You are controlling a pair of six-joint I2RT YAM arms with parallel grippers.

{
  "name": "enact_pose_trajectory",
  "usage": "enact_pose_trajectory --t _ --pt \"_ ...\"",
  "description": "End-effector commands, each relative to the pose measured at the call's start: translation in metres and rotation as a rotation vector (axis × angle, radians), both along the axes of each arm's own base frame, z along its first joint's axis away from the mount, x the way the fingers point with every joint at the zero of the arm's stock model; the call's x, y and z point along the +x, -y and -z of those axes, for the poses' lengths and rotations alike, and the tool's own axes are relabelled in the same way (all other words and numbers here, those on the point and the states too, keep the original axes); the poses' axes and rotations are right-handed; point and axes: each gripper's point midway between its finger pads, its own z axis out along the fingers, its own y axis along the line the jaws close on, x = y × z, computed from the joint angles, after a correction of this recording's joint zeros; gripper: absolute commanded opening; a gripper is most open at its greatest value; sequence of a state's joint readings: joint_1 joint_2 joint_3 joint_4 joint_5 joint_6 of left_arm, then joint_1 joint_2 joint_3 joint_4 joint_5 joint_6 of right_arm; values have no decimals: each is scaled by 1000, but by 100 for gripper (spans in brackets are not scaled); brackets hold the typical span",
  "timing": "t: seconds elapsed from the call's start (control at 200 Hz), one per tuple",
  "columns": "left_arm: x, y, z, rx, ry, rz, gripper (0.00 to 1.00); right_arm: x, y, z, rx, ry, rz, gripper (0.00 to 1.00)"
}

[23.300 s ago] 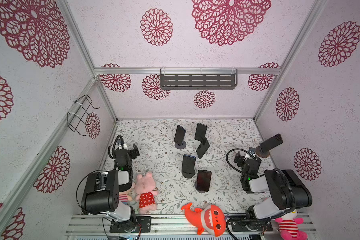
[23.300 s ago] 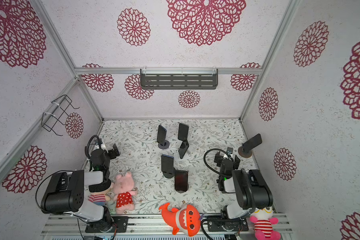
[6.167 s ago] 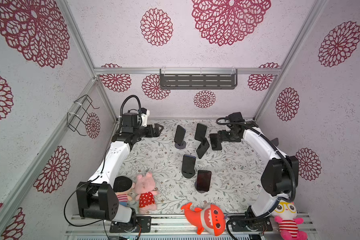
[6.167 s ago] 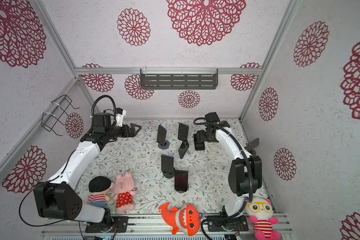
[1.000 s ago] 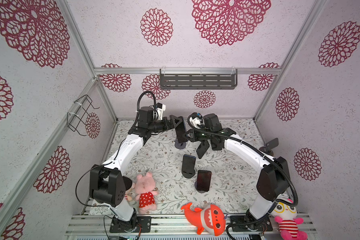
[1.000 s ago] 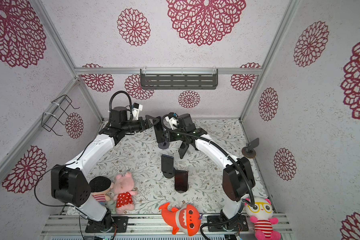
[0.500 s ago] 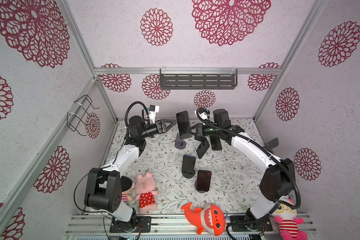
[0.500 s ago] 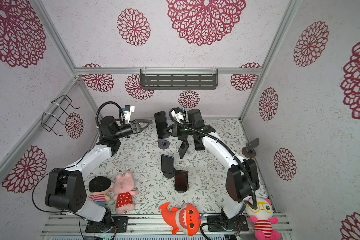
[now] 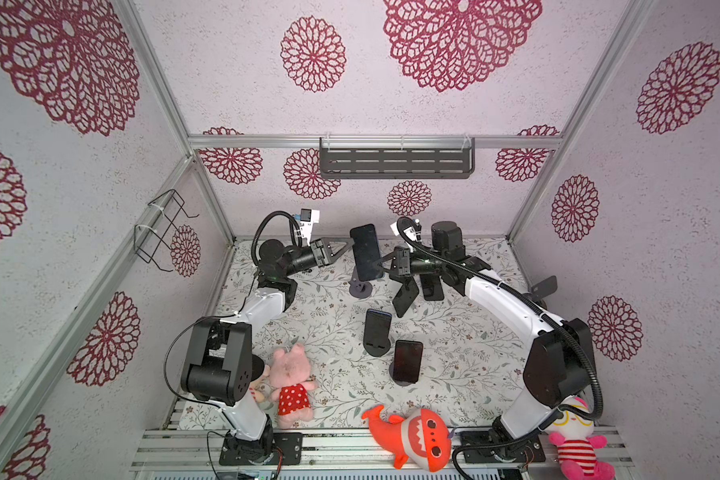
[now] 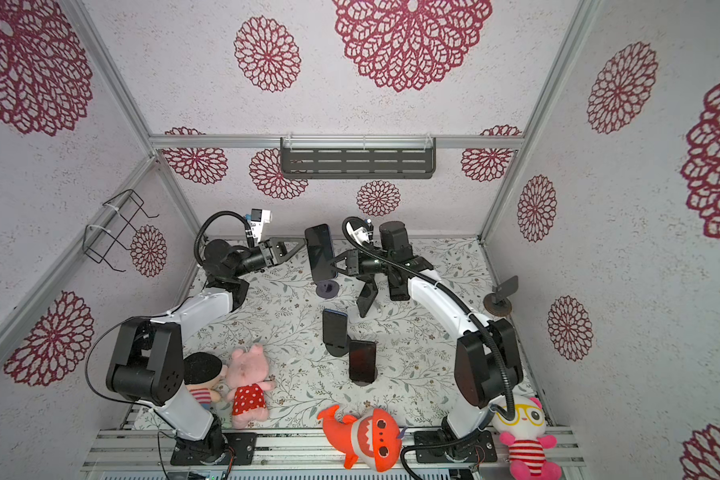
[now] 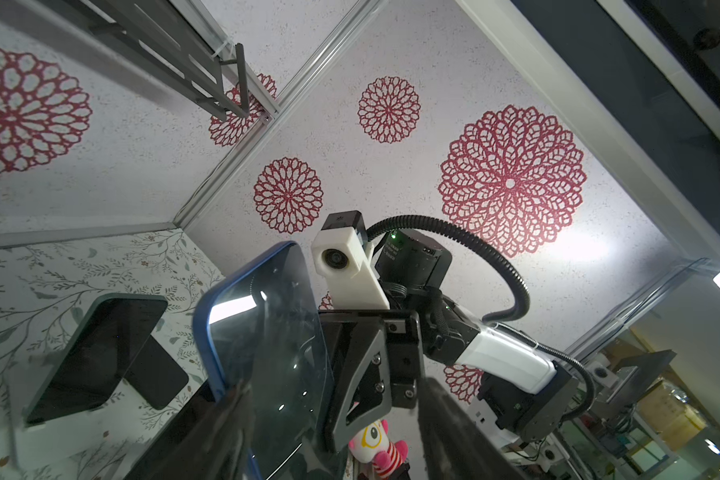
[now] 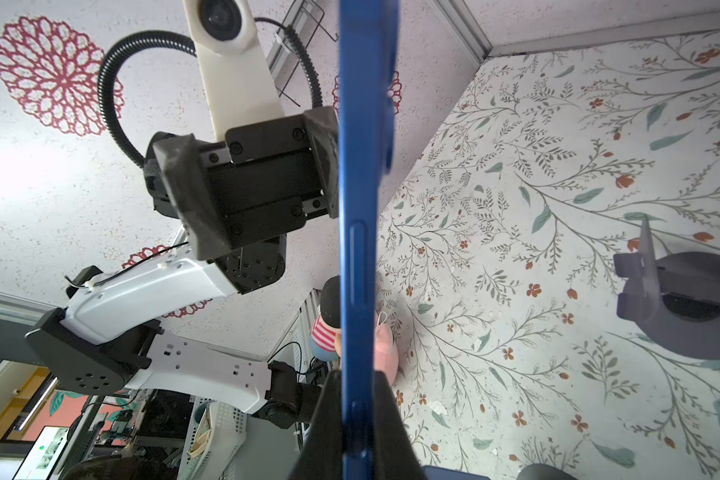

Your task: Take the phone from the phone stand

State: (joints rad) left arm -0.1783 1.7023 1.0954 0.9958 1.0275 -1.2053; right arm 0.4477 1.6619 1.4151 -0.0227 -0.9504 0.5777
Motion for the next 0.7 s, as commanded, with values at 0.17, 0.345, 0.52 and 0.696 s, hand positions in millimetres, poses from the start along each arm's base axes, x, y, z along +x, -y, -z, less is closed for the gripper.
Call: enact_pose_trajectory --t 0.17,0.345,0.52,0.696 --pt "6 0 13 38 -20 -25 74 -16 13 -65 92 183 -12 0" --pt "2 7 8 38 -1 -11 69 -26 2 -69 125 186 -77 0" --pt "-1 13 7 38 8 11 54 -27 -6 -65 126 178 -108 0" --pt "-3 12 -1 -14 23 12 38 -28 -11 -62 123 167 -127 0"
